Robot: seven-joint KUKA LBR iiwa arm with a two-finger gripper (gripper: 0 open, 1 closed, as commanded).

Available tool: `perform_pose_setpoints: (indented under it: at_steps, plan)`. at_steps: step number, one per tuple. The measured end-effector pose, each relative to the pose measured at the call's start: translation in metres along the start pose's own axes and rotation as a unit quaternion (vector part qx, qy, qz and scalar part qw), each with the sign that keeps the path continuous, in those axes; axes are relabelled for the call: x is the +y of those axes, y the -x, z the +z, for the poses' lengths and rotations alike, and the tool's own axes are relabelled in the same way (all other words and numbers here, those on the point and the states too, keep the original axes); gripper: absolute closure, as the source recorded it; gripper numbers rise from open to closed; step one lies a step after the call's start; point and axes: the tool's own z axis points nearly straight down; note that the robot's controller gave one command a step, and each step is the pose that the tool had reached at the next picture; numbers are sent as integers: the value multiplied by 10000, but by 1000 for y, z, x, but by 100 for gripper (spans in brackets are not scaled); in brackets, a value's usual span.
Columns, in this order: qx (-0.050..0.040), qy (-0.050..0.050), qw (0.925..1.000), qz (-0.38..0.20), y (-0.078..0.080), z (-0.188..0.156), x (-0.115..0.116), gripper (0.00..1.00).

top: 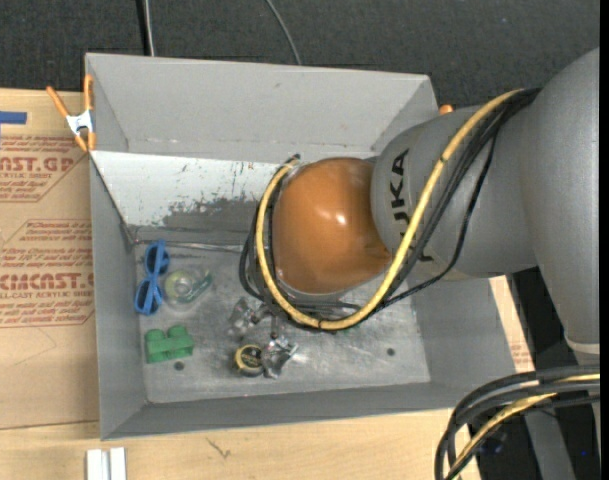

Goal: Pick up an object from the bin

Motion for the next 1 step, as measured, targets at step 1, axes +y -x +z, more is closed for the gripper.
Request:
perform_pose_setpoints:
  at_steps: [1]
  plan:
    - [-47, -50, 10000, -48, 2, -103, -11, 100]
